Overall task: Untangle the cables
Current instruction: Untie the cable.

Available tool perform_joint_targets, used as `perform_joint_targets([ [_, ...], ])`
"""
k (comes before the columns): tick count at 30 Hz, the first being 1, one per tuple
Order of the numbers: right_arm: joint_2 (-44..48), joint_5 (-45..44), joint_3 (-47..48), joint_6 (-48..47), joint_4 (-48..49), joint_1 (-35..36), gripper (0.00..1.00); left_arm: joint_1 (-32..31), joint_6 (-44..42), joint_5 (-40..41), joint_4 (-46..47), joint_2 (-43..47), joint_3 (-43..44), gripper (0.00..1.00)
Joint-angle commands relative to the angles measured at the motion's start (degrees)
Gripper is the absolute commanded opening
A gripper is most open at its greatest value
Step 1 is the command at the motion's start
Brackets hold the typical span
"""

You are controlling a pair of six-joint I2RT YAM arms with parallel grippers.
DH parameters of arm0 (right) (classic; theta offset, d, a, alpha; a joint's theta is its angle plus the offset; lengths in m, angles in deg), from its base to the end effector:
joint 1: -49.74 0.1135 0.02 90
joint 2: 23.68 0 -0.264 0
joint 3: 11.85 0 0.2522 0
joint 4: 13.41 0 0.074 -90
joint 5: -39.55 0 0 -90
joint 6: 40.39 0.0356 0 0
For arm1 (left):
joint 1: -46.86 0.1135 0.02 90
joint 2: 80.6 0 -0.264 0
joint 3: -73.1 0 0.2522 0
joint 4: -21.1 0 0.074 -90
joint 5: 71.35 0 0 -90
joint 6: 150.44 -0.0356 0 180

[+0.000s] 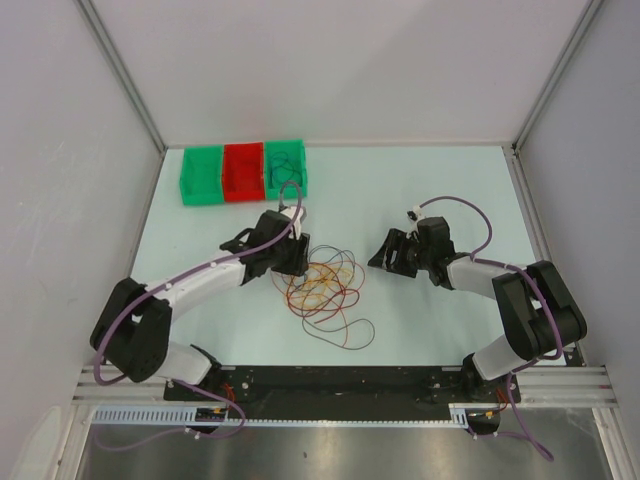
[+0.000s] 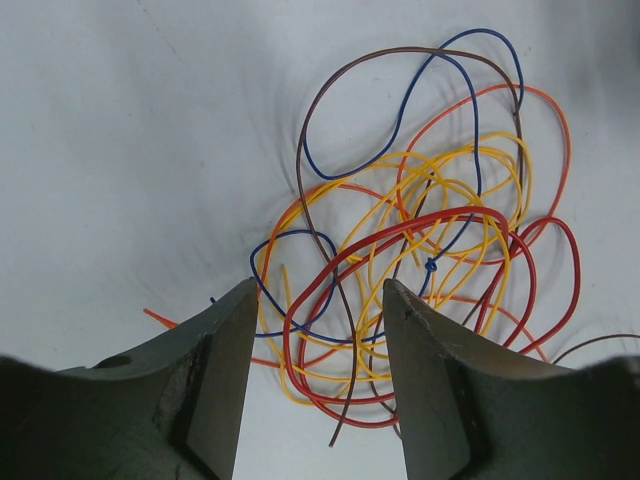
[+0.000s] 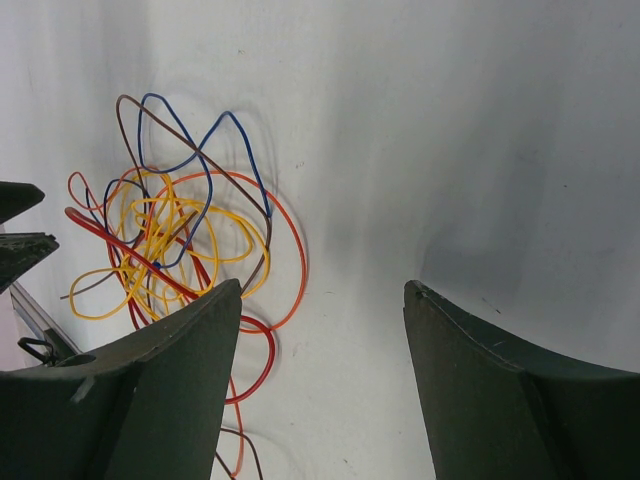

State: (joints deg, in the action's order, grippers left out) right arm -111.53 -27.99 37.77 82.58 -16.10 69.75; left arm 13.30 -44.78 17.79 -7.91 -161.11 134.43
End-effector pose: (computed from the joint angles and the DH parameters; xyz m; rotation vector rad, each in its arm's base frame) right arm 0.2669 0.1117 0.1512 0.0544 2.3948 0.9098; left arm 0.2395 -0.1595 0.2093 0.3886 2.4225 -0.4070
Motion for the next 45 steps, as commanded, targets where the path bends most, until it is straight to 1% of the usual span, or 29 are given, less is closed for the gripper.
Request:
perform_joint_targets([
  [1,0.7,0.0,-0.1,0.2,1.6,0.0,0.71,-0.7,1.1,0.7,2.9,-2.0,0.1,0.56],
  [4,0.7,0.1,-0.1,0.1,1.6,0.0,0.71,-1.0,1.1,1.0,3.4,-3.2,0.2,0.54],
  [5,0.7,0.0,-0.1,0.2,1.6,0.0,0.71,-1.2,1.1,2.3,3.5,-3.3,0.2,0.53],
  [9,0.6,0.2,-0.1,0.2,1.7,-0.1,0.71,-1.4,1.1,2.3,4.2,-4.4,0.0,0.48],
  [14,0.5,0.4,-0.1,0.3,1.8,-0.1,0.71,-1.6,1.0,2.2,5.0,-6.1,0.0,0.43],
  [16,0.6,0.5,0.0,0.3,1.7,-0.1,0.71,-1.7,1.0,2.1,5.0,-6.6,0.1,0.4],
  [19,0.6,0.4,-0.1,0.3,1.7,-0.1,0.7,-1.9,1.0,2.1,5.1,-6.7,0.3,0.3],
  [20,0.5,0.4,0.0,0.3,1.8,-0.1,0.71,-2.0,1.0,2.1,5.2,-6.5,0.3,0.23],
  [22,0.5,0.4,-0.1,0.3,1.7,-0.1,0.71,-2.0,0.7,2.4,4.9,-6.3,0.9,0.16],
  [23,0.6,0.4,-0.1,0.3,1.8,-0.1,0.71,-2.1,0.6,2.4,4.4,-6.2,1.1,0.1],
  [26,0.5,0.3,-0.1,0.3,1.7,-0.1,0.71,-2.4,0.3,2.7,3.0,-5.3,2.2,0.01],
  [30,0.6,0.0,-0.1,0.3,1.6,-0.1,0.71,-3.0,-0.2,3.0,0.8,-1.9,3.8,0.0],
  [36,0.7,0.0,-0.1,0.3,1.6,-0.1,0.71,-3.6,-1.3,3.1,-5.3,3.6,9.5,0.0],
  [40,0.8,-0.1,-0.1,0.3,1.4,-0.1,0.71,-4.1,-2.4,3.5,-9.7,7.7,15.4,0.0],
  [44,0.8,-0.2,-0.1,0.3,1.4,-0.1,0.7,-4.6,-3.9,2.6,-11.7,10.6,20.9,0.0],
  [45,0.8,-0.2,-0.1,0.2,1.4,0.0,0.7,-4.6,-4.1,2.0,-12.3,11.0,23.9,0.0],
])
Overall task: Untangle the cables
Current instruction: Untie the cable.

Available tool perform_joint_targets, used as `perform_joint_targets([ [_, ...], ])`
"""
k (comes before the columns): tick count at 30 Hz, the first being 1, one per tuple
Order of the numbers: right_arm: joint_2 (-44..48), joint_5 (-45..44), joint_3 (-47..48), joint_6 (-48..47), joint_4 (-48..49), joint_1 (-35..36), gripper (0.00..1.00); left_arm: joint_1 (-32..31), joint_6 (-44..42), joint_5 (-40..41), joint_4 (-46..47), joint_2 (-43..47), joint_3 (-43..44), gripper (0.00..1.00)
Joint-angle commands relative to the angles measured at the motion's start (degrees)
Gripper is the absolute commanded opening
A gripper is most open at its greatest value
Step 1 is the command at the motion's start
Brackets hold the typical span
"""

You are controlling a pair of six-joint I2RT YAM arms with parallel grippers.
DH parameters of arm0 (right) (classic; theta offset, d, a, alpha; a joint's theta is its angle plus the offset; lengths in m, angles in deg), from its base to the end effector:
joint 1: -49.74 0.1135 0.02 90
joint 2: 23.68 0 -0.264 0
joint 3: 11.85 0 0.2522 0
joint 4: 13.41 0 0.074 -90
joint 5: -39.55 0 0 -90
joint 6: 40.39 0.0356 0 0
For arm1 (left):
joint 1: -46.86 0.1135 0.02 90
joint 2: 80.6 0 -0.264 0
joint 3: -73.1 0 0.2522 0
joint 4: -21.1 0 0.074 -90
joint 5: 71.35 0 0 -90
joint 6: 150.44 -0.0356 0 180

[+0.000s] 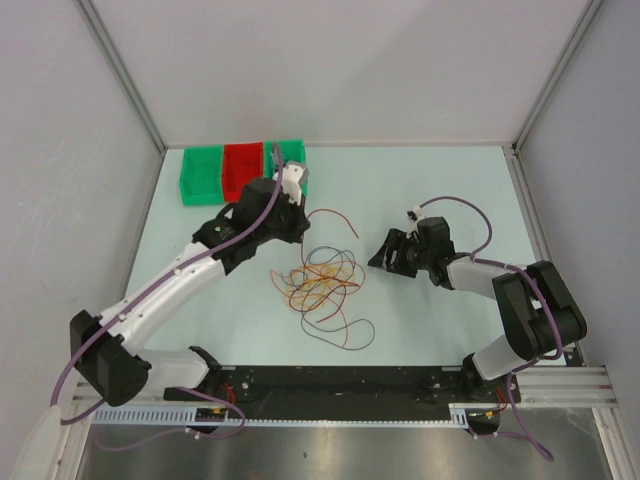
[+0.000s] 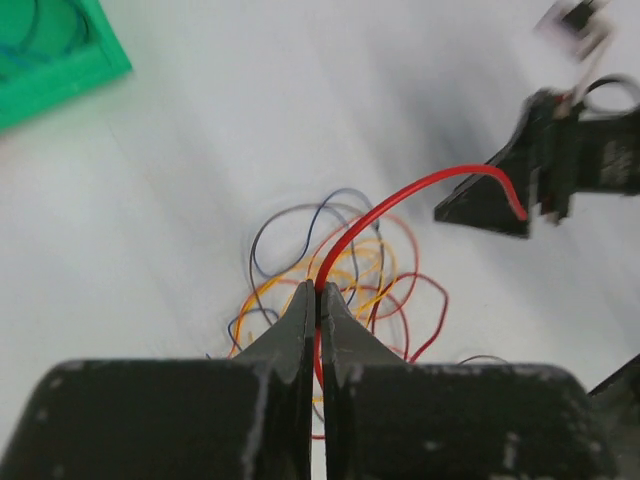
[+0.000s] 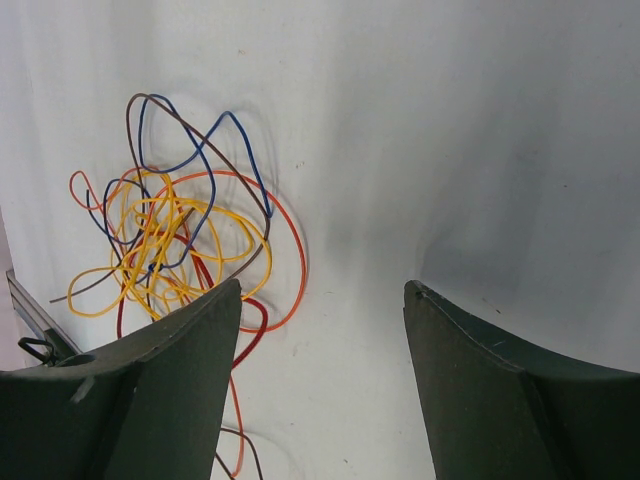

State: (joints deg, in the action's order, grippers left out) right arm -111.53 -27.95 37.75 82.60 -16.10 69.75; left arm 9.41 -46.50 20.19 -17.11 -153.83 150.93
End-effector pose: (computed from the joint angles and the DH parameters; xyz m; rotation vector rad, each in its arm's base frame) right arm 0.2668 0.1117 0.1511 0.0545 2.3953 0.9106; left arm 0.2280 -0.1734 0.3258 0.4323 2.1551 -0.4843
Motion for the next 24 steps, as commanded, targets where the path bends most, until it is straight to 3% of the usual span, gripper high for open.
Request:
perform_joint_targets([
  [1,0.8,-0.3,-0.1,0.2,1.3,0.0,0.7,-0.7,-2.7,-0.7,-4.1,4.0,9.1,0.0],
  [15,1.4,-1.6,-0.2,0.3,0.6,0.3,0.7,-0.7,-4.3,-9.8,-3.2,-0.2,40.2,0.0],
  [20,2.0,-2.6,-0.2,0.3,0.1,0.6,0.7,-0.6,-3.7,-9.9,0.1,1.1,38.6,0.0],
  [24,3.6,-1.8,-0.3,0.1,-0.4,0.6,0.7,-0.4,-3.9,-6.6,2.2,4.5,27.6,0.0],
])
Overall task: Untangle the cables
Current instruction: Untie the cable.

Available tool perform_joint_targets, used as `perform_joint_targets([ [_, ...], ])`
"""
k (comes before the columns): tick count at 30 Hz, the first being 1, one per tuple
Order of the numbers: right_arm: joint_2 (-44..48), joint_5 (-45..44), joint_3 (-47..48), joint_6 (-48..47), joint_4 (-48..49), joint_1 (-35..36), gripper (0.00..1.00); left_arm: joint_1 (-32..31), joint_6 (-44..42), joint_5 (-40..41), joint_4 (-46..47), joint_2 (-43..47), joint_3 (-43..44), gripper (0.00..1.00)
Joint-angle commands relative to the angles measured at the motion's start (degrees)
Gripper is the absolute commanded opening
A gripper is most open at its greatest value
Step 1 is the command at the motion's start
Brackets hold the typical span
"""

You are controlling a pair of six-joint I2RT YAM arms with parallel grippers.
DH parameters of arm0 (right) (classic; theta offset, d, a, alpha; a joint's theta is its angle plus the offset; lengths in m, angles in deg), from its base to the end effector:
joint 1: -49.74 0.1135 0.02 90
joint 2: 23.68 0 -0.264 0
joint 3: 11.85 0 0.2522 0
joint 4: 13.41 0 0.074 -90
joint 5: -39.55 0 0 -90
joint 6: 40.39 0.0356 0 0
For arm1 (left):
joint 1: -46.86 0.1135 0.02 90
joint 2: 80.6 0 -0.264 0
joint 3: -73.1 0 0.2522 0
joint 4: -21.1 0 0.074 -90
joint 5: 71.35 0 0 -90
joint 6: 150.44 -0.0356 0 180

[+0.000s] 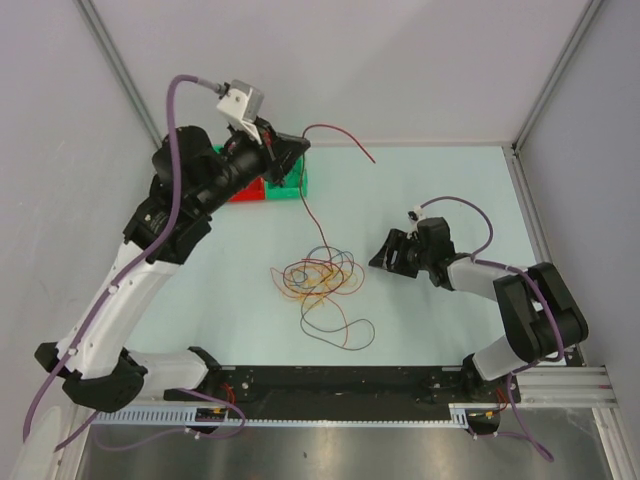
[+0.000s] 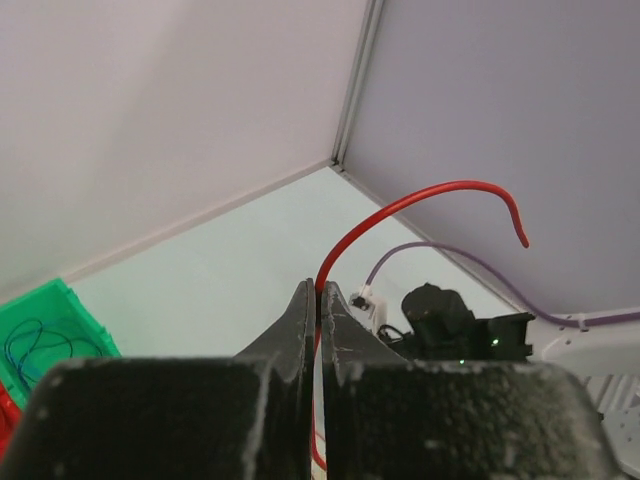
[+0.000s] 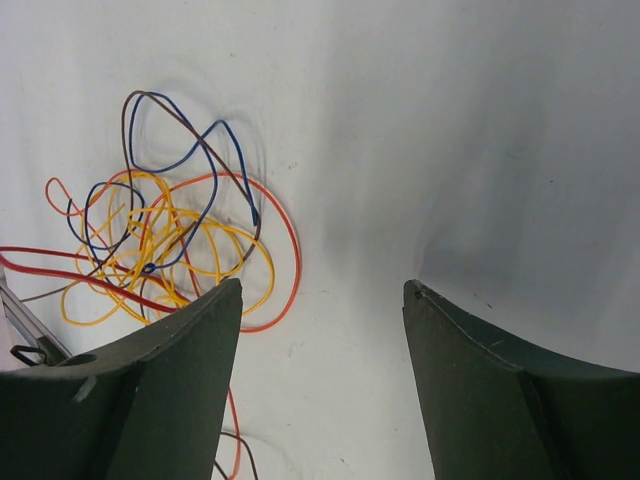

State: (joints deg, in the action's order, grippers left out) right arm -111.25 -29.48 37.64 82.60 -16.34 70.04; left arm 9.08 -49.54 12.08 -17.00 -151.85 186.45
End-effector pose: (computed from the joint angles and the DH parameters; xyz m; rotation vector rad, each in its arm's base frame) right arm 0.2659 0.1120 0.1513 0.0638 2.3946 0.8826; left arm 0.1804 -0.1450 0.5402 0.4523 1.4828 -0.7648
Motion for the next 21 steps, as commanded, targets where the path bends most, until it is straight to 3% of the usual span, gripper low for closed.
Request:
perform_joint_targets([
  [1,4.2,0.3,-0.2,0.1,-1.1,0.4,0.7,0.2,-1.1,2.1,2.4,3.3,-10.1,0.0],
  [6,14.7,0.6,-0.1,0.8,-3.3,4.1,0.71,4.1,0.6,1.6,4.4,7.6,-21.8,0.0],
  [11,22.8,-7.9,-0.2,0.8,-5.4,12.1,0.74,10.6,3.4,-1.2,4.1,7.9,-24.8,0.0],
  [16,25.2,-15.5,-0.2,0.1,-5.3,20.2,0.74,13.8,4.0,-2.8,4.7,7.7,-25.5,0.0],
  [21,22.2,-17.4,0.0,0.0,-1.7,22.6,0.74,15.3,4.0,-4.9,4.7,7.7,-24.9,0.0],
])
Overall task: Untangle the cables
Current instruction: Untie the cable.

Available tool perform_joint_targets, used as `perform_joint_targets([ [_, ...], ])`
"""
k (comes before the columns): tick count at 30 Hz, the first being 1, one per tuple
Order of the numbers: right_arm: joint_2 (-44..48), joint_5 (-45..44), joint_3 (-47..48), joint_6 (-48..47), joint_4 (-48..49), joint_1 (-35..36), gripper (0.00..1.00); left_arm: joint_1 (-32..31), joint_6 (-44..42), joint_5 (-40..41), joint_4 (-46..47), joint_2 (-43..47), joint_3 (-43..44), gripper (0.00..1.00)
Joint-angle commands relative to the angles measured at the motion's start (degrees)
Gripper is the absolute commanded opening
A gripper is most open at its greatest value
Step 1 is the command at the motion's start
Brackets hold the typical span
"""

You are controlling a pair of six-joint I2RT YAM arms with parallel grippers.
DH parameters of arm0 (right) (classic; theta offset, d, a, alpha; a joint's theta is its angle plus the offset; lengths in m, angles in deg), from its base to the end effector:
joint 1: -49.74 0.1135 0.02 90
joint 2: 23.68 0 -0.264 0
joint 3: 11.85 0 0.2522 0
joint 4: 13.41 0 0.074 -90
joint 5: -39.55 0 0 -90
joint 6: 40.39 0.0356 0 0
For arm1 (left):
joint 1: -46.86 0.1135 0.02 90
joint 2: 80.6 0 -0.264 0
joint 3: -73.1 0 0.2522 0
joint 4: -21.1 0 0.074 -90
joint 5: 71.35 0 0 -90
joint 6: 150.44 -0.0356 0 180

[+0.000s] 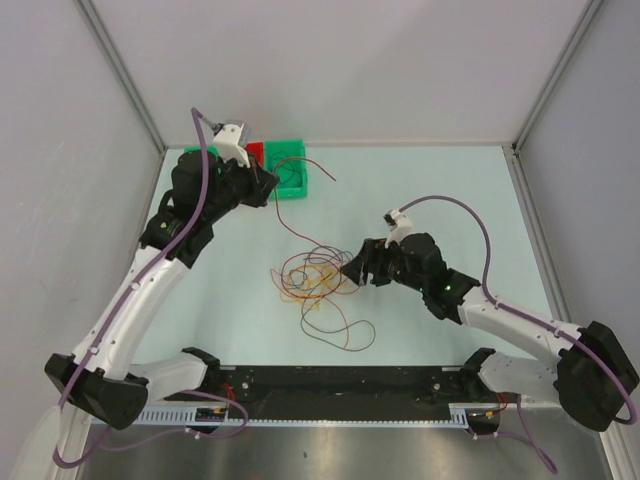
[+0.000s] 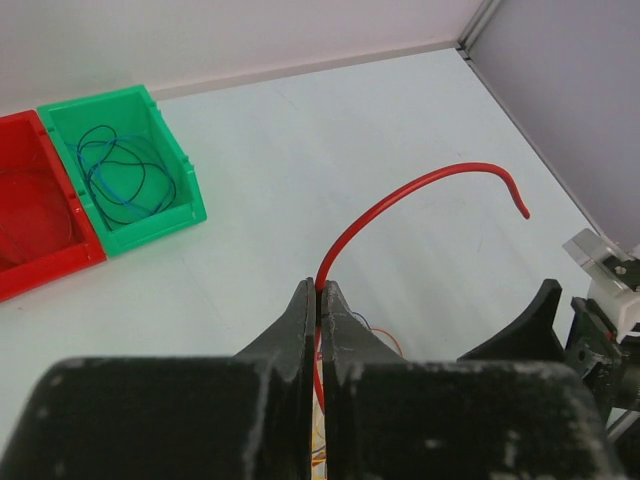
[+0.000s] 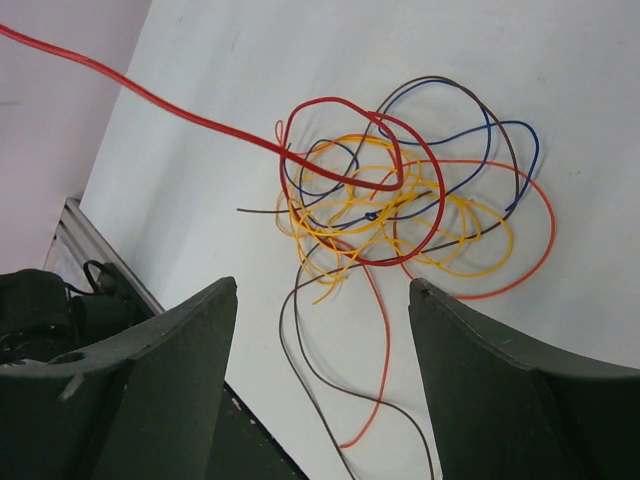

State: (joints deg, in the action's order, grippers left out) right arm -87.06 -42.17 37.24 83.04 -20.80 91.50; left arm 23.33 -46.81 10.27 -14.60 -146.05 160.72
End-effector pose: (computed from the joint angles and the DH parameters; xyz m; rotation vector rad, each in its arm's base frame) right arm 0.1813 0.1687 0.2469 -0.2531 2.0679 0.9808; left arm 0.2272 -0.1046 0.4233 0.2648 1.8252 -0.5901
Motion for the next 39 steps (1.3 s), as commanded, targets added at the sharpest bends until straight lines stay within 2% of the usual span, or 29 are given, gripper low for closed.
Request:
perform_joint_targets([
  [1,-2.8,-5.0,0.4,-0.3,4.1,1.0,0.74,1.3,1.2,-3.3,2.2,1.9,1.0,0.0],
  [13,-16.3,-8.3,5.8,-3.6,11.0,2.6,0.73,3.2,1.9,-6.0,0.8,-0.3,4.4,0.0],
  [15,-17.6,-11.4,6.6,-4.3,11.4,3.1,0.73,3.7,2.1,-6.1,0.1,-0.7,5.4,0.0],
  [24,-20.3,-14.0,7.4,-9.6,18.1,4.1,0.68,5.4,3.0,-6.9,-3.1,-4.4,10.3,0.0],
  [30,-22.1,-14.5,8.5,-12.3,20.2,4.8,0.56,6.5,3.2,-7.5,-4.5,-6.4,13.2,0.0],
  [39,-22.6,-15.3,9.6,-14.4,22.3,6.1,0.56,8.1,3.7,-9.1,-6.5,-8.2,14.9,0.0],
])
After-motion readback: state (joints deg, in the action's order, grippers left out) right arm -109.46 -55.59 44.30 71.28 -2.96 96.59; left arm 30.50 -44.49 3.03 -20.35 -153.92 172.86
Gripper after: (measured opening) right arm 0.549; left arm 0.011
